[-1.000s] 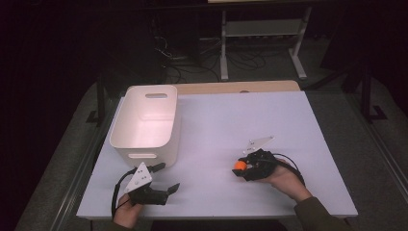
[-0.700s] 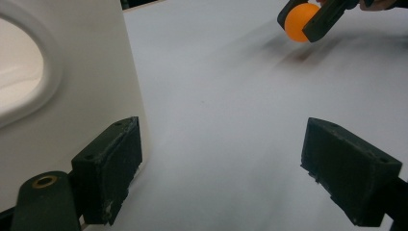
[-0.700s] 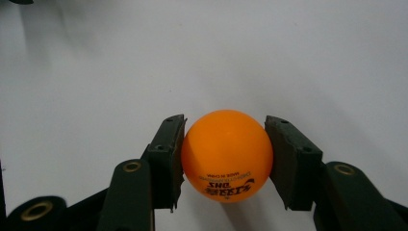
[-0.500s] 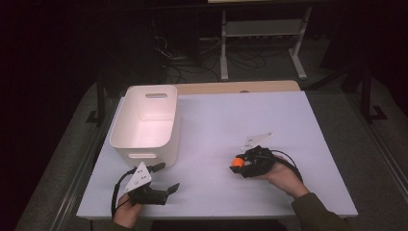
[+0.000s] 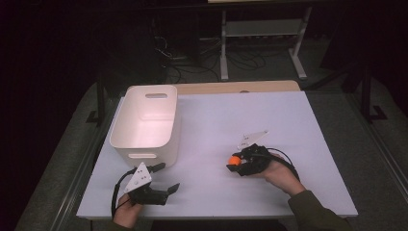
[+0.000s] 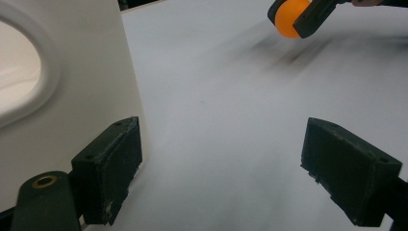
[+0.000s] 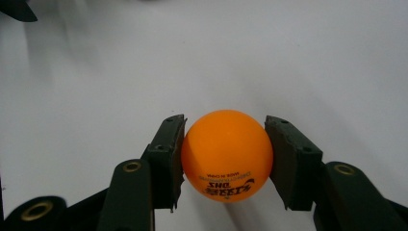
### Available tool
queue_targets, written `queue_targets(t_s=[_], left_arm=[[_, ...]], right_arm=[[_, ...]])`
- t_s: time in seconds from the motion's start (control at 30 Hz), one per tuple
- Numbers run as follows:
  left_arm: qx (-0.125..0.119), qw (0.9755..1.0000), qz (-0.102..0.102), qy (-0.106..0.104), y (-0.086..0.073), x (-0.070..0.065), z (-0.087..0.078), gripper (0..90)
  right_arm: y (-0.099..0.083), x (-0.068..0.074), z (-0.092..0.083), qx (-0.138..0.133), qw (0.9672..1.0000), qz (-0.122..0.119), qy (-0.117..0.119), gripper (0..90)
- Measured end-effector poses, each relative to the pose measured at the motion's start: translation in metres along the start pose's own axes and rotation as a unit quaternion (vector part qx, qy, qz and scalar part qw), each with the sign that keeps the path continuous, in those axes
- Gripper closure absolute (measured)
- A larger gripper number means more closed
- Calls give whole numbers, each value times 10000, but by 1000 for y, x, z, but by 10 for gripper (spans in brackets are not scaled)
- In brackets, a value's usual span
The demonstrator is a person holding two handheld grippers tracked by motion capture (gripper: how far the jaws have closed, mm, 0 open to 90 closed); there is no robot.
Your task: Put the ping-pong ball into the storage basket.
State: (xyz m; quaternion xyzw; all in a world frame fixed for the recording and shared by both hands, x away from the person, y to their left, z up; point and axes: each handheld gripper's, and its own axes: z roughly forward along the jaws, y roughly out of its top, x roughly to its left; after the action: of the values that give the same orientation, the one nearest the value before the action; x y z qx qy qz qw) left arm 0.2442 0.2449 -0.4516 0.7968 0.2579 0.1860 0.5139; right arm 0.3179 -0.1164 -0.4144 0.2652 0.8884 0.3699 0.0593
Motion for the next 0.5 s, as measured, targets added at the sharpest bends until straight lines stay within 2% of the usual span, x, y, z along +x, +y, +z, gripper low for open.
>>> queue_targets(t_s=[0.5], left_arm=[[3, 10000, 22, -7, 0, 0, 0, 141]], right_arm=[[8, 2, 7, -1, 10000, -18, 57, 494]])
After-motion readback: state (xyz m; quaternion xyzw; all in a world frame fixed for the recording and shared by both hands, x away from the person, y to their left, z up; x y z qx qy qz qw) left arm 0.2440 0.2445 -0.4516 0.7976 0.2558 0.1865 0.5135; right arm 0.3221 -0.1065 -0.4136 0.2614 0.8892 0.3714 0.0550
